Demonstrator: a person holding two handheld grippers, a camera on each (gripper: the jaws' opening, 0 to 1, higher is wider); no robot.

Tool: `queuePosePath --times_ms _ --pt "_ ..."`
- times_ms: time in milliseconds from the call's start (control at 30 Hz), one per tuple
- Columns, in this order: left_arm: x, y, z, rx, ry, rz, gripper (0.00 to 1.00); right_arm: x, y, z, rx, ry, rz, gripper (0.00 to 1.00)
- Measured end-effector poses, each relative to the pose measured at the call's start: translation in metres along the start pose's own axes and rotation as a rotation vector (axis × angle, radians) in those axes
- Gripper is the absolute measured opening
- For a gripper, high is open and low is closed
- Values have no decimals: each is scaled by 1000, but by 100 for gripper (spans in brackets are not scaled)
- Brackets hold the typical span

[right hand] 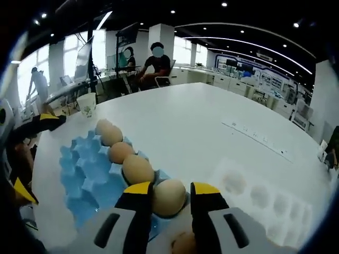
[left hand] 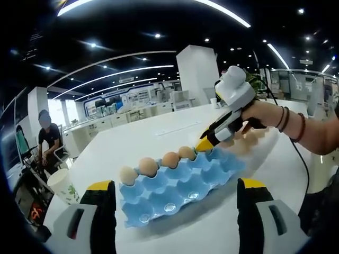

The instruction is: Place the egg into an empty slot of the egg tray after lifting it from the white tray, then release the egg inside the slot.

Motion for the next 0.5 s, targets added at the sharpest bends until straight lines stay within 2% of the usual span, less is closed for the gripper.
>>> queuePosePath --times_ms 100,200,300,500 --pt "0 -1 1 1 0 -5 97 -5 -2 10 28 -63 -7 32" --pt "0 -2 2 6 -2 -7 97 -9 -7 14 32 -89 -25 33" --pt "-1 -3 4 10 -5 -8 98 -15 -14 17 40 -112 -45 34" --pt "-1 -8 4 15 -4 -12 97 -22 -18 10 35 -117 -66 38"
Point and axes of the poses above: the point that each gripper's makers call its tool centre point, and the gripper's own axes: x roughly forward along the fingers, y roughly to its left, z roughly out of its top, the point moved 5 cm from there along -x, roughly backward along the fingers, and after that the axes turned 2 degrees about -y, right-handed, at the moved point
